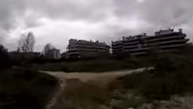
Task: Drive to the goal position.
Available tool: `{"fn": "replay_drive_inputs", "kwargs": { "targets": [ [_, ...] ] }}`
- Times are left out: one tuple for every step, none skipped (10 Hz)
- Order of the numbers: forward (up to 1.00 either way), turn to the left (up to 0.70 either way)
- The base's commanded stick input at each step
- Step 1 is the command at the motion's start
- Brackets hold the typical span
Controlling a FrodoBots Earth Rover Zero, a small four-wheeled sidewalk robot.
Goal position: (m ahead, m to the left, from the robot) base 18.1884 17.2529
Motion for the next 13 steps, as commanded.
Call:
{"fn": "replay_drive_inputs", "kwargs": {
  "targets": [
    [0.70,0.00],
    [0.70,0.00],
    [0.70,0.00],
    [0.70,0.00],
    [0.70,0.00],
    [0.70,0.00],
    [0.70,0.00],
    [0.70,0.00],
    [0.70,0.00],
    [0.70,0.00],
    [0.70,0.00],
    [0.70,0.00],
    [0.70,0.00]
  ]
}}
